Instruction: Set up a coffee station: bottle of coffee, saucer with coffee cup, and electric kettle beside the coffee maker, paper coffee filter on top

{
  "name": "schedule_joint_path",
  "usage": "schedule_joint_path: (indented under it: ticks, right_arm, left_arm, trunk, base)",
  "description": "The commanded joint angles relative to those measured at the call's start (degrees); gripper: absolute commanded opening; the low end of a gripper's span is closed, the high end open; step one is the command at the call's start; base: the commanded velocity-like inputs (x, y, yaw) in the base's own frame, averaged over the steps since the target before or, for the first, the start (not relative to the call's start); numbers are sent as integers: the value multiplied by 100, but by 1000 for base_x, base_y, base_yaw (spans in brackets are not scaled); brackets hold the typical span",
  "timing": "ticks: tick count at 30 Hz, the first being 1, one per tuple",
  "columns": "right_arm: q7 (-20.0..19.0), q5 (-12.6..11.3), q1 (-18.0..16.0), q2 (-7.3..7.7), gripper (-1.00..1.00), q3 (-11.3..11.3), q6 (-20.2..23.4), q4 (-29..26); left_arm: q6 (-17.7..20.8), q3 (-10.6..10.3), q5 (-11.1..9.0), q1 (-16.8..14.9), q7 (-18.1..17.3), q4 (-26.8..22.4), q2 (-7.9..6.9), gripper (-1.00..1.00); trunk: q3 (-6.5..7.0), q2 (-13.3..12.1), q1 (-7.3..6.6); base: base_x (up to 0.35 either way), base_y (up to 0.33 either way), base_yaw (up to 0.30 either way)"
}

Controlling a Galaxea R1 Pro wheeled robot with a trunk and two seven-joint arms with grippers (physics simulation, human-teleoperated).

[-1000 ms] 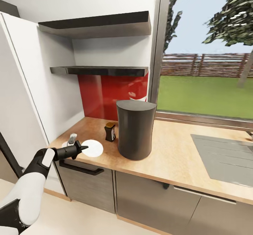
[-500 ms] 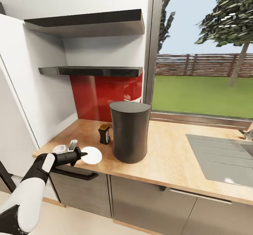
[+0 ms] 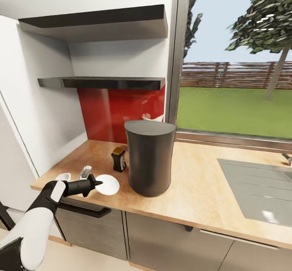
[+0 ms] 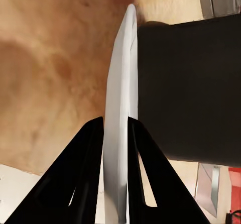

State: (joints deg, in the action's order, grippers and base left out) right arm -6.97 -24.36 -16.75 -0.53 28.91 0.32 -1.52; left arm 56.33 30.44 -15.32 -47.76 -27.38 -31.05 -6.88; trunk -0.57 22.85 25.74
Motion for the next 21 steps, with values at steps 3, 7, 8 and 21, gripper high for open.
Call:
schedule_joint_path:
  ticks: [3, 7, 8, 21]
  right_arm:
    - [-15, -60, -4, 0, 100, 45, 3, 3]
    - [-15, -60, -4, 0, 100, 45, 3, 3]
    - [-15, -60, -4, 0, 100, 44, 3, 3]
    - [-15, -60, -4, 0, 100, 44, 3, 3]
  left_arm:
    - [27, 30, 29, -6, 97, 114, 8, -100]
    - [27, 37, 29, -6, 131, 147, 3, -100]
    - [27, 39, 29, -6, 134, 150, 3, -100]
    - [27, 25, 29, -6, 137, 167, 10, -100]
  trunk:
    - [-6, 7, 5]
    - [-6, 7, 5]
    - [-6, 7, 5]
    - [-6, 7, 5]
  base:
    - [207, -50, 0]
    - [63, -10, 0]
    - [49, -2, 0]
    - [122, 0, 0]
